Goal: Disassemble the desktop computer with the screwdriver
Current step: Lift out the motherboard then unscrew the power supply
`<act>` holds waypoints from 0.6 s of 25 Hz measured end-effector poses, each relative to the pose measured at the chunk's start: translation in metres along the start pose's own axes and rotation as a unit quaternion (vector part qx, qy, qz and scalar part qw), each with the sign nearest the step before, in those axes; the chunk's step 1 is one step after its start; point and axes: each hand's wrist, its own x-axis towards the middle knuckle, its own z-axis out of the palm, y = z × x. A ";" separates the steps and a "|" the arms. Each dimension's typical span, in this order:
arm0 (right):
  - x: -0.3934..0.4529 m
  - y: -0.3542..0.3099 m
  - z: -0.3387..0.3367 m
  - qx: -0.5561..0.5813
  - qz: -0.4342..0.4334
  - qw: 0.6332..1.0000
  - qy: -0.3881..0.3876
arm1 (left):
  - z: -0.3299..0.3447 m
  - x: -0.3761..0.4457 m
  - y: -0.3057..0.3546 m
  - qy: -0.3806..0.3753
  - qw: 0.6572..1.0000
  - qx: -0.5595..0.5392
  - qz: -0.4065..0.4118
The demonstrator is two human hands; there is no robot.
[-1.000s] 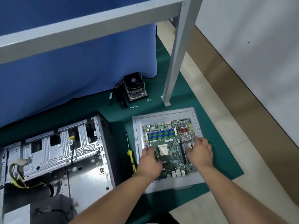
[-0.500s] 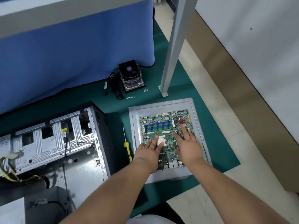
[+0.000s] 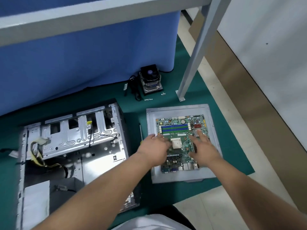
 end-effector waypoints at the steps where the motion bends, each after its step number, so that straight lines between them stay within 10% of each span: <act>1: -0.005 -0.006 -0.003 0.007 -0.009 1.000 0.019 | -0.004 -0.020 -0.011 0.087 0.996 -0.026 0.003; 5: -0.039 -0.080 -0.002 0.125 -0.092 0.986 0.064 | -0.001 -0.117 -0.085 0.325 0.937 -0.086 -0.098; 9: -0.071 -0.180 0.017 0.254 -0.159 0.953 -0.043 | 0.021 -0.196 -0.163 0.243 0.937 -0.071 -0.241; 15: -0.084 -0.258 0.049 0.218 -0.082 0.972 -0.010 | 0.034 -0.223 -0.215 0.166 0.961 0.005 -0.219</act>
